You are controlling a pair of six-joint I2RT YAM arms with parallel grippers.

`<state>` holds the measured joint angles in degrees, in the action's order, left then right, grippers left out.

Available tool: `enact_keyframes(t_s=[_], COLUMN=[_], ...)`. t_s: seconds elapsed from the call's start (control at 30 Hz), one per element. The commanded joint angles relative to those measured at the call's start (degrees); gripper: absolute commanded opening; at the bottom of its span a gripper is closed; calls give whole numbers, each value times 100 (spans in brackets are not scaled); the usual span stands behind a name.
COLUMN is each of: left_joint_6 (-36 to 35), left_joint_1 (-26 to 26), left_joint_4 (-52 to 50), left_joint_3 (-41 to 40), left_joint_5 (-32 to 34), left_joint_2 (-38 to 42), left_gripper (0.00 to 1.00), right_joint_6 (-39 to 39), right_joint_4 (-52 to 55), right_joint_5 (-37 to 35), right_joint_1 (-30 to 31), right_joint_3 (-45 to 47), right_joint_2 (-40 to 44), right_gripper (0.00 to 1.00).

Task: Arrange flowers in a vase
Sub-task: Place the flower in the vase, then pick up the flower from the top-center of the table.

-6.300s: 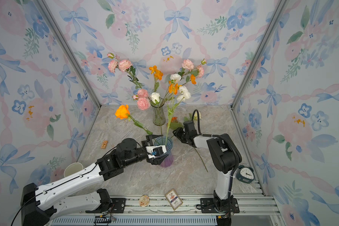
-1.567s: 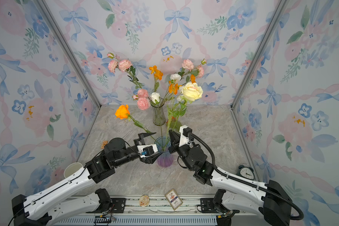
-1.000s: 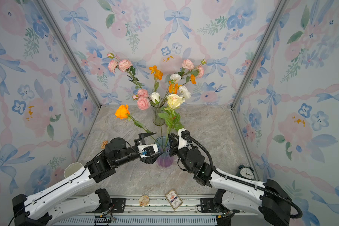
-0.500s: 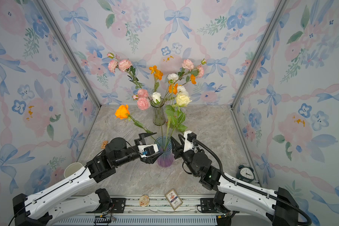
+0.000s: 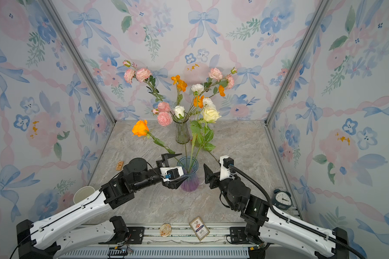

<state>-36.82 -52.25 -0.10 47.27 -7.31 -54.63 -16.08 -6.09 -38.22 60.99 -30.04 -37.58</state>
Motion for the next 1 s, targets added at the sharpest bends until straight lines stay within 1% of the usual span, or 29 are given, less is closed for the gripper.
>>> enact_keyframes(t_s=[0.0,0.07,0.13,0.2,0.23,0.33,0.4,0.43,0.5,0.6,0.77,0.87,0.97], left_joint_6=[156,159,143,141,145,118,86,70,39,29,-5,-27,-47], left_joint_1=[-147,-245,-325,-435,-488,-743,-927,-983,-1047,-1127,-1172,-1170,-1168], left_joint_4=[58,50,54,47,53,51,53,47,52,45,45,45,45], left_joint_3=[125,124,108,103,107,90,82,65,39,42,21,11,-7], left_joint_5=[122,179,72,-47,-56,71,238,251,196,203,248,325,390], left_joint_2=[-103,-134,-135,-150,-180,-251,-322,-338,-373,-359,-271,-253,-248], left_gripper=[98,98,98,98,98,98,98,98,98,98,98,98,98], right_joint_6=[-118,-278,-560,-1012,-1170,-1275,-1172,-1090,-793,-414,32,190,429], right_joint_4=[819,1100,1558,2239,2495,2822,2749,2719,2645,2588,2124,1885,2036], right_joint_5=[-423,-434,-506,-595,-509,485,1217,1449,1729,1903,2976,3850,4149], right_joint_1=[-113,-338,-641,-1157,-1461,-2506,-3045,-3229,-3474,-3740,-4372,-4660,-4677], right_joint_3=[127,115,34,-139,-232,-452,-545,-608,-810,-1205,-1684,-1996,-2581], right_joint_2=[249,351,383,267,172,-252,-602,-766,-1207,-1926,-3308,-4235,-5152], right_gripper=[78,79,81,84,86,89,90,90,90,92,92,88,82])
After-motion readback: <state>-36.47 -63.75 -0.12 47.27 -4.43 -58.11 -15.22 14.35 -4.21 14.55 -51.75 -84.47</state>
